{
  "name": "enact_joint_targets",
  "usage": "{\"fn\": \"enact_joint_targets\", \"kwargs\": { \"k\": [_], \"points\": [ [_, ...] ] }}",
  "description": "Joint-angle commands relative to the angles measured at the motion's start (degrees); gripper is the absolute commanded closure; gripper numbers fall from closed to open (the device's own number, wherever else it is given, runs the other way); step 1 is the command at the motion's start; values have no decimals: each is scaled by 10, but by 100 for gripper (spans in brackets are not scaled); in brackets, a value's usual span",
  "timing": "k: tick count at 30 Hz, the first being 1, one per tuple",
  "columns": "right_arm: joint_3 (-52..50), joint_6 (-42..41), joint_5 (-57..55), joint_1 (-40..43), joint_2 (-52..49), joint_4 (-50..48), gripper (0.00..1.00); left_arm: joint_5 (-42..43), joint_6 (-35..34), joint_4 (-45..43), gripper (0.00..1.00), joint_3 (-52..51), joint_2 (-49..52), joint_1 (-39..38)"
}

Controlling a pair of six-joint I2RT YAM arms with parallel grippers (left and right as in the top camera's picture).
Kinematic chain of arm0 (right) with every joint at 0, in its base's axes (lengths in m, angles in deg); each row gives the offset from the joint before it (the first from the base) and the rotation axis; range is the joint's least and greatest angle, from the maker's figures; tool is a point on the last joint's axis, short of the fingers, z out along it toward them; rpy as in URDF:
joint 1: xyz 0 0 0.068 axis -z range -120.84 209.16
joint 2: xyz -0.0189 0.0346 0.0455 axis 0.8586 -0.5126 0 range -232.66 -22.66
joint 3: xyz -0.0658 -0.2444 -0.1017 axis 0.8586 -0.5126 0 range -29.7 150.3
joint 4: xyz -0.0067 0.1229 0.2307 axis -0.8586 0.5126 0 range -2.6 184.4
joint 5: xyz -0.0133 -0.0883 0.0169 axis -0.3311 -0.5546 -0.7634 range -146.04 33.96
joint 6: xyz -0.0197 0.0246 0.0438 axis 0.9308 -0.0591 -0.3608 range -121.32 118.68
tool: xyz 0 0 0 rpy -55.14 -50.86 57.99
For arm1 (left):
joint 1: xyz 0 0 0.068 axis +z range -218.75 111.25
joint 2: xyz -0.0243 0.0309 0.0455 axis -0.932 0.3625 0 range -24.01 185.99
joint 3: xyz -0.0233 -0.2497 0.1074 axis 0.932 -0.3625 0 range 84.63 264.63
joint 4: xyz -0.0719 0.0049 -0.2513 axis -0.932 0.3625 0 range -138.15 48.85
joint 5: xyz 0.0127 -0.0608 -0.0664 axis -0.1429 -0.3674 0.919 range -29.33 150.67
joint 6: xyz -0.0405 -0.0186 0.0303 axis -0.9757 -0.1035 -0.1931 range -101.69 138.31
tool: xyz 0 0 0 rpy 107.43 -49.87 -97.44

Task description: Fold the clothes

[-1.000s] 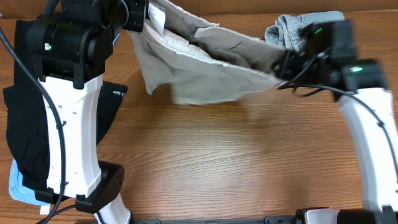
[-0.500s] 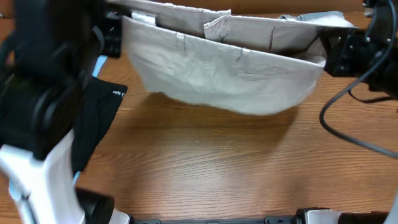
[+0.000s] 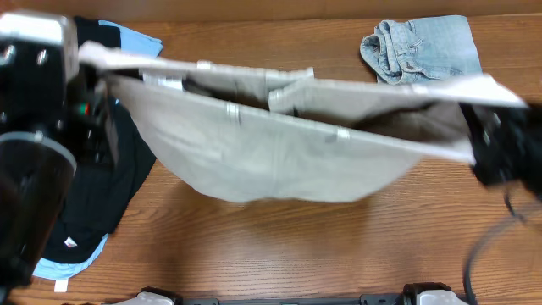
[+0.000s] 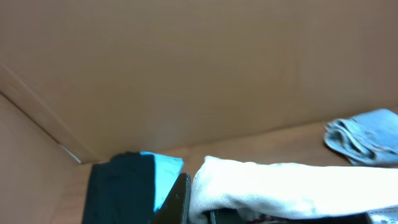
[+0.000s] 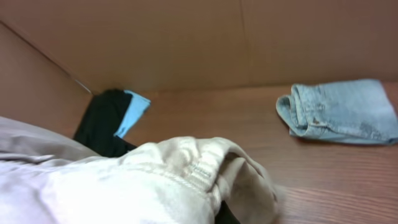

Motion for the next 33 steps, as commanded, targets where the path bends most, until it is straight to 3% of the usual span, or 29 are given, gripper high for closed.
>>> {"fn": "enact_joint_targets", "kwargs": {
  "k": [1,6,13,22,28,33],
  "points": [
    [20,-11,-93,24,57,15,96,-149,-18,21,96,13,-47,23],
    [10,-16,-90,24,68,23,96,-149,-48,80,96,11,-58,23],
    [-32,-15,-73,24,16,23,96,-133,-63,80,96,-69,-40,23],
    [-83,7,-62,18,-174,20,96,-128,-96,75,96,-228,97,28],
    [-83,19,-60,-7,-345,-35,96,-127,-101,13,96,-255,246,46],
    [-83,19,-60,-13,-469,-148,96,-127,-94,-124,96,-255,367,49]
  ]
}}
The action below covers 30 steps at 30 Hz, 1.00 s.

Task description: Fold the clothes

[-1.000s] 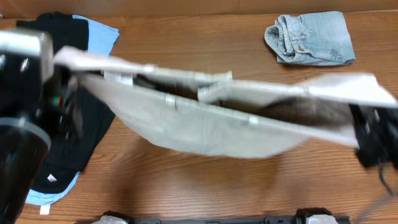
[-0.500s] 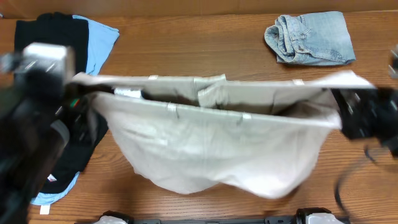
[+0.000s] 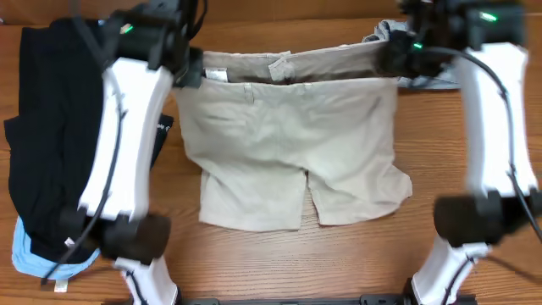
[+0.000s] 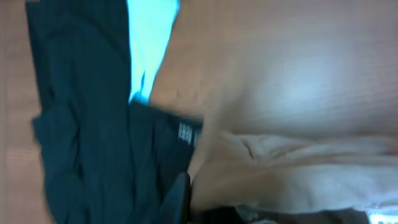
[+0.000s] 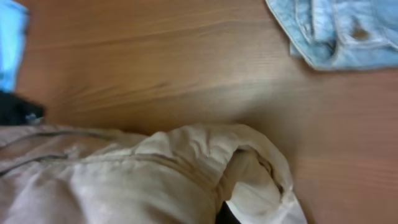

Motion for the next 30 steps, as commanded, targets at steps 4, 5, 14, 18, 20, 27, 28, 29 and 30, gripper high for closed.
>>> {"fn": "enact_joint_targets", "kwargs": {
  "k": [4,5,14,18,20,27,28,29,30],
  "points": [
    [2,5,-21,2,-110,-175,94,-52,-1,-210,96,0,132,13],
    [2,4,-20,2,-123,-217,86,-52,-1,-247,88,0,146,13],
    [16,2,61,-3,-146,-424,0,-26,-1,-439,0,28,174,7],
    [37,2,66,-3,-119,-371,0,-6,19,-377,0,96,142,7],
    [38,2,66,-3,-98,-319,0,18,41,-324,0,127,123,7],
    [38,9,63,-3,-21,-72,0,75,74,-134,0,163,50,5],
    [38,9,61,-3,-11,-53,0,79,74,-113,0,163,38,5],
    [38,9,56,-3,2,-34,0,83,74,-98,0,163,29,5],
    [38,9,48,-3,16,-17,0,88,72,-82,0,163,16,5]
  ]
}}
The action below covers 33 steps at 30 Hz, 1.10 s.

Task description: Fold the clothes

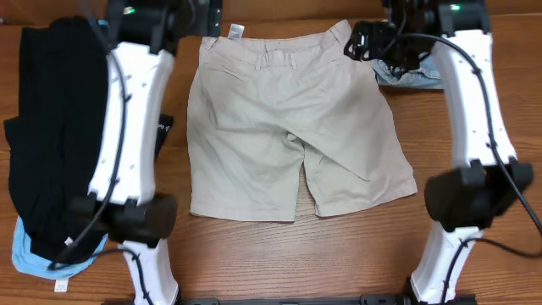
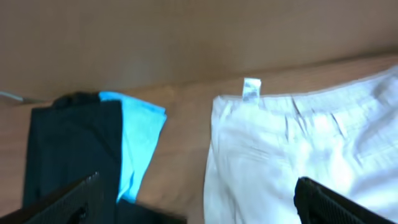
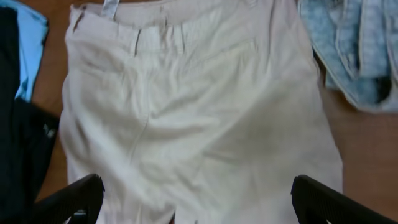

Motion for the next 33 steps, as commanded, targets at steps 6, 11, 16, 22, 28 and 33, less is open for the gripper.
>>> {"fn": "enact_joint_targets", "kwargs": {
  "k": [6,11,16,22,28,33],
  "points": [
    [18,-2,-24,-4,135,100,0,34,-2,106,0,10,-106,-1],
    [12,-3,-24,-29,168,164,0,31,-1,164,0,10,-125,0],
    [-57,-3,-24,-100,174,155,0,29,0,178,0,3,-125,16],
    [-259,-36,-24,-187,174,47,7,32,-2,174,0,-2,-116,57],
    [-468,-126,-23,-235,174,-115,23,31,1,167,0,-3,-72,67],
    [-597,-153,-21,-277,174,-245,23,32,0,165,0,-3,-25,67]
  ]
}}
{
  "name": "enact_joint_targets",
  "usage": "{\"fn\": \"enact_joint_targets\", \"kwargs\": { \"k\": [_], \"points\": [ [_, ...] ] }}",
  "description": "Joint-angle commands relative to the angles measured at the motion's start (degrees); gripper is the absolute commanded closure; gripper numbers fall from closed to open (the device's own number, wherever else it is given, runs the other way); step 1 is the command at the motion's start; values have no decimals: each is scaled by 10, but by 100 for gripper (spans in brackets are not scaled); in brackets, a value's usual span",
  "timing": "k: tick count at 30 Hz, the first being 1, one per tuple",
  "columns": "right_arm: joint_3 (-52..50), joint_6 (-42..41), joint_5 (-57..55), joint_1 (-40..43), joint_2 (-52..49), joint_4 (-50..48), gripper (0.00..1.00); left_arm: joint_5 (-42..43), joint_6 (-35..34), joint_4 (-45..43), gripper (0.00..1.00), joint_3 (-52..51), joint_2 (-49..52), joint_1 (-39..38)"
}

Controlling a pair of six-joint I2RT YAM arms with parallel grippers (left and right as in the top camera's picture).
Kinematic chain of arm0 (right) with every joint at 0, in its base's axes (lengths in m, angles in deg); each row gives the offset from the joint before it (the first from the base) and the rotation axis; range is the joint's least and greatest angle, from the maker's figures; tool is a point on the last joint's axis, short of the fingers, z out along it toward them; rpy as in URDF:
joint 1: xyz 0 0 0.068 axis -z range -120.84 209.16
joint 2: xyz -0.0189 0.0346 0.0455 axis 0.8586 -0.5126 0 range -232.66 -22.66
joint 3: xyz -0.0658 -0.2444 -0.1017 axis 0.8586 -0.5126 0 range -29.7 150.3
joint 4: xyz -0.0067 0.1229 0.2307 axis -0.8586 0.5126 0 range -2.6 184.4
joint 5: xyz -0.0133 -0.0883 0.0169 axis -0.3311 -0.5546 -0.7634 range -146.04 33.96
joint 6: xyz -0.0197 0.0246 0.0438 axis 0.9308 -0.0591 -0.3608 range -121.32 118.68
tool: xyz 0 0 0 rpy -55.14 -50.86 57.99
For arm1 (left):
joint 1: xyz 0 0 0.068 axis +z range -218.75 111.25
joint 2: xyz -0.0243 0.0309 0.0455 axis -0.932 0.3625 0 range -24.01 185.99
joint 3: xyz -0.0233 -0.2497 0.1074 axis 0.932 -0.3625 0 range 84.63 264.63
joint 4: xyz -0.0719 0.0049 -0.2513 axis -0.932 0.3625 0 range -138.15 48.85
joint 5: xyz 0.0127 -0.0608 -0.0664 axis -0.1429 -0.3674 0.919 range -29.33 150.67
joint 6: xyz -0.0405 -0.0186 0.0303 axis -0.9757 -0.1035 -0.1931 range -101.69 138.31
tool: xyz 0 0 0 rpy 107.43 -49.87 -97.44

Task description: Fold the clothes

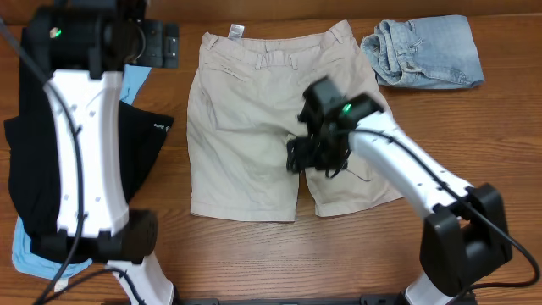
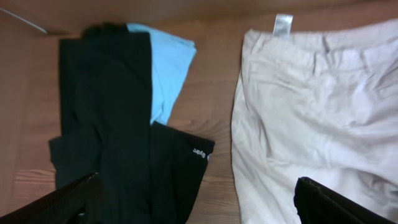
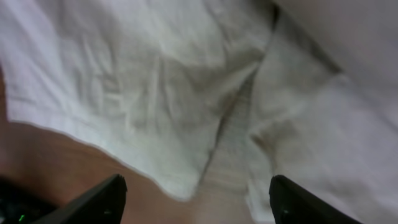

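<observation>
Khaki shorts lie flat on the wooden table, waistband at the far side and both legs toward the near edge. They also show in the left wrist view as shorts. My right gripper hovers over the crotch, open and empty. In its wrist view the right gripper spans the slit between the two legs of the shorts. My left gripper is at the far left, open, holding nothing. In its wrist view the left gripper is high above the strip of wood beside the shorts.
A black garment is spread at the left, on top of a light blue one. Folded blue jeans sit at the far right corner. A brown wall runs along the table's far edge.
My right gripper has moved from the far right of the waistband to above the crotch. My left gripper has shifted left, off the waistband corner. The shorts lie as before.
Both grippers first held the waistband corners with the shorts hanging in the air. Then the legs lay on the table, waistband still held at the far side. Then the shorts lay flat and released, both grippers open. Now the right gripper is over the crotch.
</observation>
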Motion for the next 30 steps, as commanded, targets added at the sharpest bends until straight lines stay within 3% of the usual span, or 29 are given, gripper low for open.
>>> {"fn": "enact_joint_targets", "kwargs": {
  "k": [1,10,13,15,16,23,30],
  "points": [
    [-71,-38,1,-31,6,-58,24,5,-1,0,0,-3,41,-1],
    [-124,14,9,-49,6,-126,42,28,-2,0,0,-3,98,-1],
    [-124,42,32,-49,6,-128,63,35,-2,-3,0,-3,103,-1],
    [-124,41,34,-49,6,-120,92,35,-2,-7,0,-3,103,-1],
    [-124,40,37,-49,6,-114,96,35,-2,-10,0,-3,103,-1],
    [-124,10,55,-32,6,-40,96,35,11,-22,0,-3,104,-1],
    [-124,10,61,43,42,52,96,35,14,-48,0,-3,104,-1]
  ]
}}
